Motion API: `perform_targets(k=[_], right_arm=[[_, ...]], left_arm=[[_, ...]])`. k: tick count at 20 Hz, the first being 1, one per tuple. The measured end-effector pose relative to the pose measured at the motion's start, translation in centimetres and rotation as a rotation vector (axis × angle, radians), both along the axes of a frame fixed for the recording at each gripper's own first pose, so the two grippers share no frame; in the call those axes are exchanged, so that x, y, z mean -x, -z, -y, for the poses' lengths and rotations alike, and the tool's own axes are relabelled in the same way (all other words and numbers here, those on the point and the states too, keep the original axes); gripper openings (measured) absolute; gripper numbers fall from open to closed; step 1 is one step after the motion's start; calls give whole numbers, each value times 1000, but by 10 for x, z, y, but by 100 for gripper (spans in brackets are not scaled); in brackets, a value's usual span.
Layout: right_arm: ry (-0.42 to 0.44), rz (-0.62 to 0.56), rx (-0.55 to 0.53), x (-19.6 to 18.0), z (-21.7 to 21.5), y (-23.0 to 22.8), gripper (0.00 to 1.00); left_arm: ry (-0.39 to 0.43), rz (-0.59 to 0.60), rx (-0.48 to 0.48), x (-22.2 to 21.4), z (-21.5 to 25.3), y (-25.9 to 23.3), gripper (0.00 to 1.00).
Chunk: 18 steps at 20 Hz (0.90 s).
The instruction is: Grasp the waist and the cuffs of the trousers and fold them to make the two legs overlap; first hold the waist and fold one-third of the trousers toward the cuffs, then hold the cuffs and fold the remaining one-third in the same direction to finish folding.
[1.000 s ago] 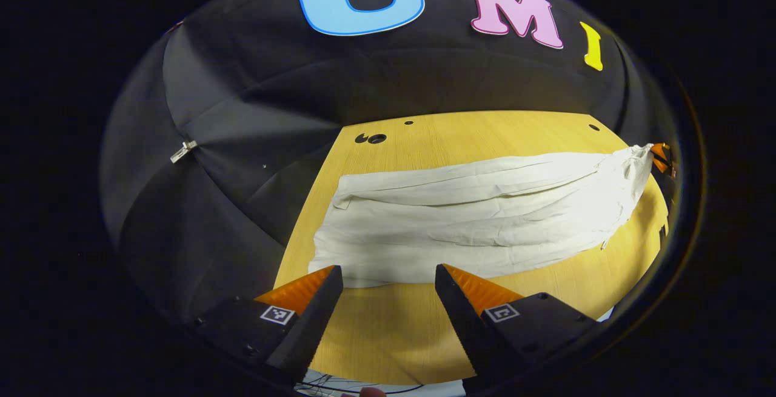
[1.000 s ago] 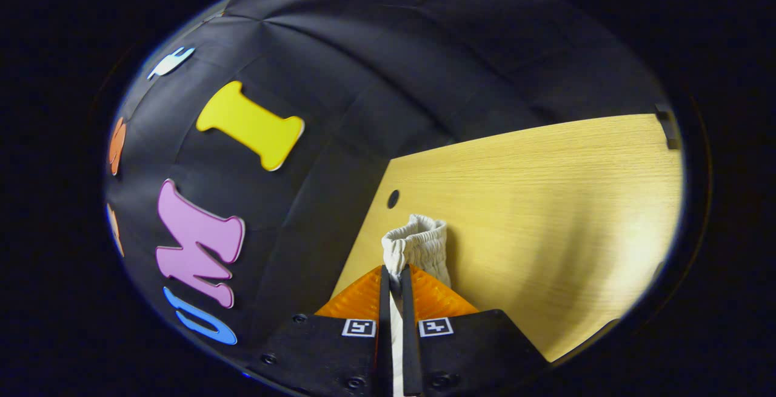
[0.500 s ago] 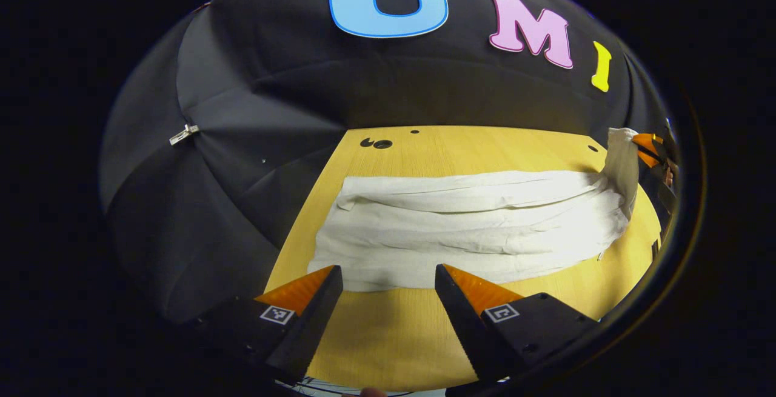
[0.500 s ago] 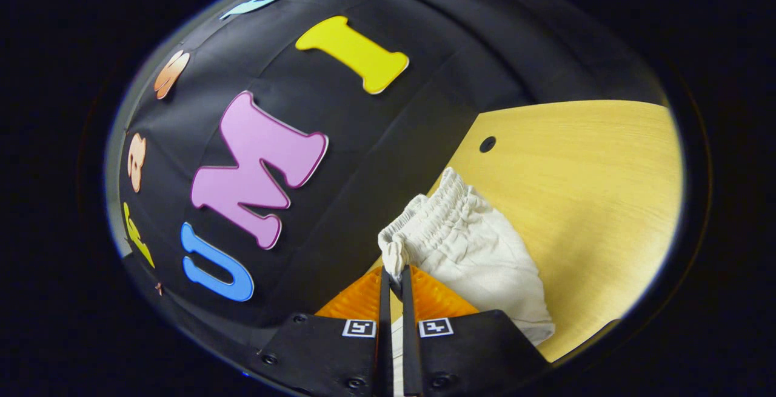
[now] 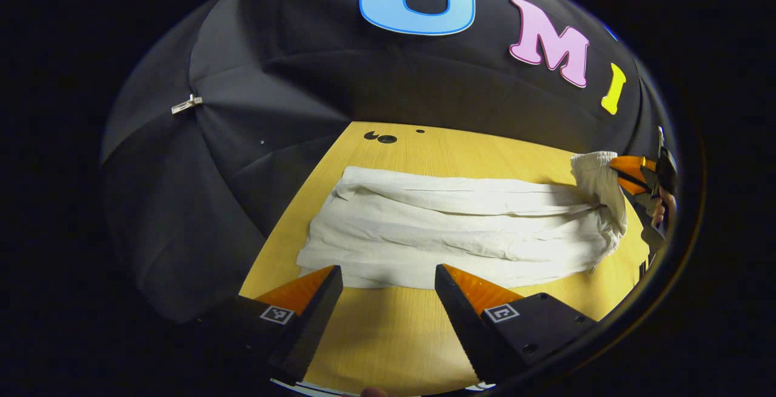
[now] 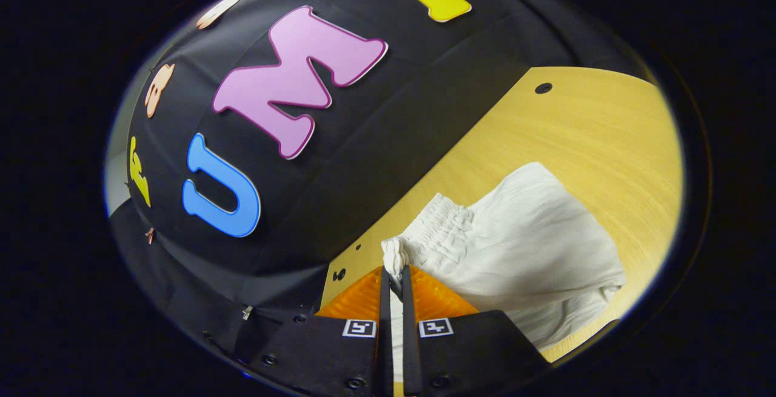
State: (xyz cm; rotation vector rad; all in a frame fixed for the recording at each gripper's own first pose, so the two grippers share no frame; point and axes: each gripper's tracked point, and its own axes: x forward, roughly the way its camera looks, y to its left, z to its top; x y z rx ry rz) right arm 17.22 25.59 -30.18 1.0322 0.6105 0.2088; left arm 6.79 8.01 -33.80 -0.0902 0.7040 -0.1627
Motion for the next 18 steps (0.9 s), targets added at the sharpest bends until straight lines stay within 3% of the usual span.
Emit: perform_targets(k=[4,8,10,11,15,18], right_arm=[[-120,-84,53,34,-49,45,11],[-162,-202,66,55,-72,93,11],[-194,-247,47,59,-86,105,12],[-194,-252,43,58,-86,107,19],[-226,-252,52,61,-87,108,24],[-267,-238,76,64,-90,111,24]], left_arm=[[-26,-21,78,2,6,6,95],[-101,-83,243,8,22,17,93],[-195,-132,335,8,22,28,97],[-252,-170,412,11,23,35,97],[-369,-241,603,9,31,46,97],[-447,-212,639,-17,18,51,98]])
